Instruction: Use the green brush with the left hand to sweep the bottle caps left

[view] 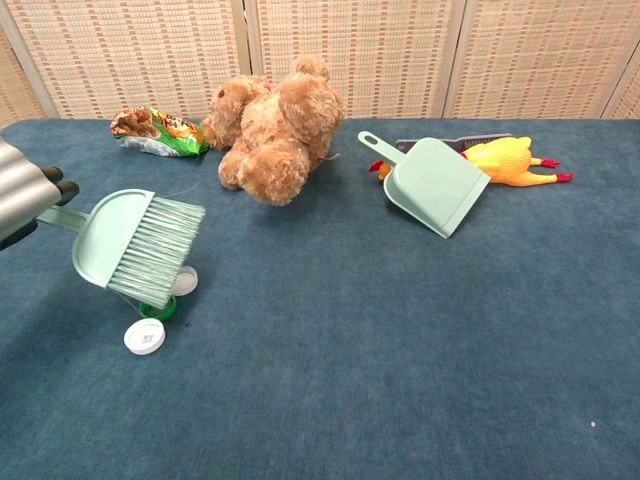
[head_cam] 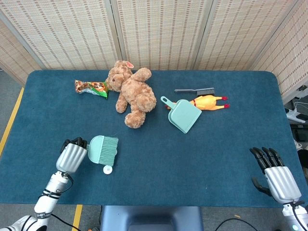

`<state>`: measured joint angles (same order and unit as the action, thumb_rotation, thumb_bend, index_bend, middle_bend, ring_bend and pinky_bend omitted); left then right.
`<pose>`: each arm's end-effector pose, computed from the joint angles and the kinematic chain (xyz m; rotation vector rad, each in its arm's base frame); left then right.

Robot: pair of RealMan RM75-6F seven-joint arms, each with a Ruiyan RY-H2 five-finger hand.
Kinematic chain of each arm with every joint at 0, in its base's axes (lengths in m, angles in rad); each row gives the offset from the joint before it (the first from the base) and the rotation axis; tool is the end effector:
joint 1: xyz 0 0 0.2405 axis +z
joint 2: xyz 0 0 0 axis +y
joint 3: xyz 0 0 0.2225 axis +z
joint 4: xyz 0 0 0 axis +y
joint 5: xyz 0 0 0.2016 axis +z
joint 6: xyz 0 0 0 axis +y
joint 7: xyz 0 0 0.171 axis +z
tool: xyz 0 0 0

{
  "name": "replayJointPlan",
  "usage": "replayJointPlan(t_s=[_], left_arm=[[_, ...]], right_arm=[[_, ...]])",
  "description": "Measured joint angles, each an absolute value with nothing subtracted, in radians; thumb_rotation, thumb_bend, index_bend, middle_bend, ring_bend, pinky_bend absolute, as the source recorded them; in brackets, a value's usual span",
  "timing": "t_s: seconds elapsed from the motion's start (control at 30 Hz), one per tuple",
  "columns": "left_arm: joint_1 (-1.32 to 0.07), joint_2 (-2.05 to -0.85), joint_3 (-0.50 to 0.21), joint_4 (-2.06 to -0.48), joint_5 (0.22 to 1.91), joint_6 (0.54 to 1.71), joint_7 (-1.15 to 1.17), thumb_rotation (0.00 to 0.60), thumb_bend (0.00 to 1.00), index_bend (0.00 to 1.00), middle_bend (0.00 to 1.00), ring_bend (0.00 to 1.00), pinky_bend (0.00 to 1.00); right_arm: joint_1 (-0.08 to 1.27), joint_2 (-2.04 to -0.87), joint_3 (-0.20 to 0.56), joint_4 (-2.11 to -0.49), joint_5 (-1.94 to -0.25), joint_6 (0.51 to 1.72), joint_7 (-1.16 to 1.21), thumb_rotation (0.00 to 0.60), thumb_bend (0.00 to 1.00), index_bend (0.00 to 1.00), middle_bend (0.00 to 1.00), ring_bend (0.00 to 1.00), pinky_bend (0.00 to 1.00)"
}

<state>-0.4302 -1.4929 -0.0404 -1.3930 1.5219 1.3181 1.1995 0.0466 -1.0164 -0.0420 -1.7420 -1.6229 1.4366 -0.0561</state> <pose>-0.1915 0.2803 0.0303 -1.7638 0.1848 -0.3157 -0.2608 -0.1722 0.1403 1.5547 -0.9587 0.8290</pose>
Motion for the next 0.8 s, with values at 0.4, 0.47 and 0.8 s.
replayJointPlan(t_s=[0.4, 0.47, 0.8], left_arm=[[-0.466, -1.484, -0.062, -1.639, 1.398, 1.257, 1.645, 0.6, 0.54, 0.86, 0.99, 0.79, 0.85], [-0.472, -1.495, -0.062, -1.644, 1.389, 1.255, 1.682, 0.6, 0.54, 0.86, 0.99, 0.79, 0.85], [-0.472, -1.565, -0.01, -1.699, 1.355, 1.303, 1.994, 0.6, 0.54, 0.86, 0.99, 0.79, 0.85]], right_arm=[[0.044, -0.989, -0.059, -1.758, -1.656, 1.447, -0.016, 0.6, 0.26, 0.0, 0.06, 0.0, 0.0], [0.043, -0.982, -0.062, -1.761, -1.661, 1.45, -0.008, 0.6, 0.26, 0.0, 0.06, 0.0, 0.0], [0.047, -0.965, -0.077, -1.77, -1.681, 1.44, 0.013, 0.6, 0.26, 0.0, 0.06, 0.0, 0.0]])
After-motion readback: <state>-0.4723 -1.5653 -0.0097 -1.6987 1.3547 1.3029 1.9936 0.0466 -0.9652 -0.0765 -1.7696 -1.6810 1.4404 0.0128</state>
